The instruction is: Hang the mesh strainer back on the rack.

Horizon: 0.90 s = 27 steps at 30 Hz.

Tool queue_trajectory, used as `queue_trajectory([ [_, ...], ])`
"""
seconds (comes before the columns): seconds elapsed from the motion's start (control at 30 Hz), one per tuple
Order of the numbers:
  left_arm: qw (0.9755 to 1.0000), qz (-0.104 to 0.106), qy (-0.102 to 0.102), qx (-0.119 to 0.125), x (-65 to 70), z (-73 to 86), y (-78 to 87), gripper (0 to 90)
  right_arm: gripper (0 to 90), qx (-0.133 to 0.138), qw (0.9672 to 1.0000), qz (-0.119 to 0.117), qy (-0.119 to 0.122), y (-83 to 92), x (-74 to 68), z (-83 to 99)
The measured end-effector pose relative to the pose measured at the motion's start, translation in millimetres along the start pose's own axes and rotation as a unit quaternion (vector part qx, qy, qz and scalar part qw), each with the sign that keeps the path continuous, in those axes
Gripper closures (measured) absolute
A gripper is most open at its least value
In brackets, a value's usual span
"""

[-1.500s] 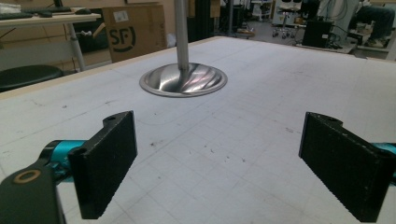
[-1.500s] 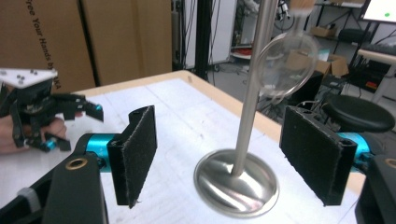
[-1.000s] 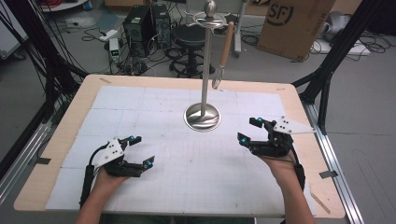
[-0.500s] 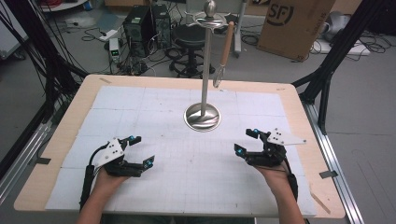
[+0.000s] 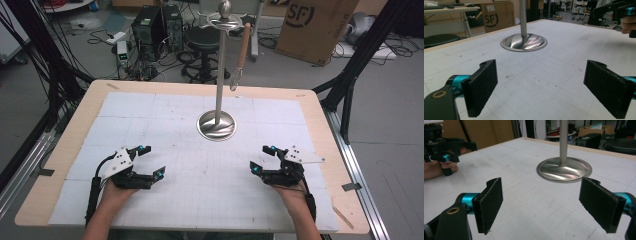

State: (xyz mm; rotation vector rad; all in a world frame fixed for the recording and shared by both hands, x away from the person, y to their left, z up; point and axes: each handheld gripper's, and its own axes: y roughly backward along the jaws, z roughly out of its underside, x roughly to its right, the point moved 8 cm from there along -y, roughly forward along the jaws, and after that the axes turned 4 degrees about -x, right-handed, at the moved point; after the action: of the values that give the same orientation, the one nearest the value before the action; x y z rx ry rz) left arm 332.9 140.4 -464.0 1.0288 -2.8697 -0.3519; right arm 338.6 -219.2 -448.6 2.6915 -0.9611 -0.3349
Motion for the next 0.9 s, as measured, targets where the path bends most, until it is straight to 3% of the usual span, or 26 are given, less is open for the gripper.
queue_trajectory([
  [0.9, 1.0, 0.003, 0.001, 0.001, -0.3, -0.1, 0.0, 12.5, 17.6, -0.021, 0.9997, -0.004, -0.007, -5.0, -0.6, 9.9],
])
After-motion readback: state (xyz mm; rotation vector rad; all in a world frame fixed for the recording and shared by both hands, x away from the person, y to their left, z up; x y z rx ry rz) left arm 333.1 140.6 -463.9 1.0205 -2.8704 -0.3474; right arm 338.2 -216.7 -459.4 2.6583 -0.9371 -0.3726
